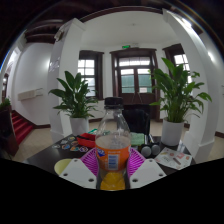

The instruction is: Pour water

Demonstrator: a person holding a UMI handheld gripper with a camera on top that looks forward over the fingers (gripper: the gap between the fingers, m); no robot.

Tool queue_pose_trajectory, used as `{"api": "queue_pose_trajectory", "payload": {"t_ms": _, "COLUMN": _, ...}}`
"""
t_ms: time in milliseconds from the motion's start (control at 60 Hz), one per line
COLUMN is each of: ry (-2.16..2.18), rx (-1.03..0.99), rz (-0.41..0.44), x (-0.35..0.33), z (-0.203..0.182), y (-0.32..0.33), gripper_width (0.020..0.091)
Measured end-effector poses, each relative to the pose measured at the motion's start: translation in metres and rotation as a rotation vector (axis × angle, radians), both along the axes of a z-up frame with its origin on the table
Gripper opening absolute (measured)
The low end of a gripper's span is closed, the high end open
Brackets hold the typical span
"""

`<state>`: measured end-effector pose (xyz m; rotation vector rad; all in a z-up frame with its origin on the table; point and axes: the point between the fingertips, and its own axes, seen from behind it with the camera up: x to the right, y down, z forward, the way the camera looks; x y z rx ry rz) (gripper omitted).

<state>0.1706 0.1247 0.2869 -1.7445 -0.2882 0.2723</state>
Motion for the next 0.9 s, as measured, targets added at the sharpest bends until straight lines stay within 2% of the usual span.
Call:
{"api": "queue_pose_trajectory", "payload": {"t_ms": 200, "ry": 0.014, "rx": 0.027, "rz": -0.004, "x": -0.021, "z": -0.024, "y": 0.005, "gripper_width": 0.0326}}
{"api": "queue_pose_trajectory", "payload": {"t_ms": 333, "ry": 0.044, "rx": 0.028, "rz": -0.01, "x": -0.008, "z": -0.046, "y": -0.001, "gripper_width": 0.0336}}
{"api": "queue_pose_trajectory", "payload": {"t_ms": 417, "ry": 0.025, "rx": 0.045, "rz": -0.02, "x": -0.009, "z": -0.043, "y": -0.004, "gripper_width": 0.0326}}
{"api": "queue_pose_trajectory", "payload": {"t_ms": 433, "ry": 0.015, "rx": 0.052, "rz": -0.021, "x": -0.026, "z": -0.036, "y": 0.003, "gripper_width": 0.0326}}
{"api": "queue_pose_trajectory", "payload": {"t_ms": 450, "ry": 0.008, "rx": 0.055, "rz": -0.02, "x": -0.01, "z": -0.045, "y": -0.007, "gripper_width": 0.0325}}
{"api": "queue_pose_trajectory", "payload": {"t_ms": 533, "ry": -0.035, "rx": 0.069, "rz": -0.022, "x": -0.011, "z": -0.047, "y": -0.008, "gripper_width": 0.0336}}
{"api": "queue_pose_trajectory", "payload": {"t_ms": 650, "ry": -0.033, "rx": 0.082, "rz": -0.052, "x": -0.012, "z": -0.045, "y": -0.009, "gripper_width": 0.0449}}
{"api": "queue_pose_trajectory", "payload": {"t_ms": 767, "ry": -0.037, "rx": 0.061, "rz": -0.076, "x": -0.008, "z": -0.045, "y": -0.011, "gripper_width": 0.0527}}
{"api": "queue_pose_trajectory", "payload": {"t_ms": 833, "ry": -0.036, "rx": 0.041, "rz": -0.105, "x": -0.001, "z": -0.046, "y": -0.016, "gripper_width": 0.0694}}
{"api": "queue_pose_trajectory", "payload": {"t_ms": 850, "ry": -0.034, "rx": 0.041, "rz": -0.111, "x": 0.001, "z": -0.045, "y": -0.017, "gripper_width": 0.0699}}
{"api": "queue_pose_trajectory", "payload": {"t_ms": 883, "ry": -0.028, "rx": 0.041, "rz": -0.126, "x": 0.004, "z": -0.044, "y": -0.021, "gripper_width": 0.076}}
{"api": "queue_pose_trajectory", "payload": {"t_ms": 900, "ry": -0.025, "rx": 0.039, "rz": -0.134, "x": 0.006, "z": -0.043, "y": -0.024, "gripper_width": 0.0755}}
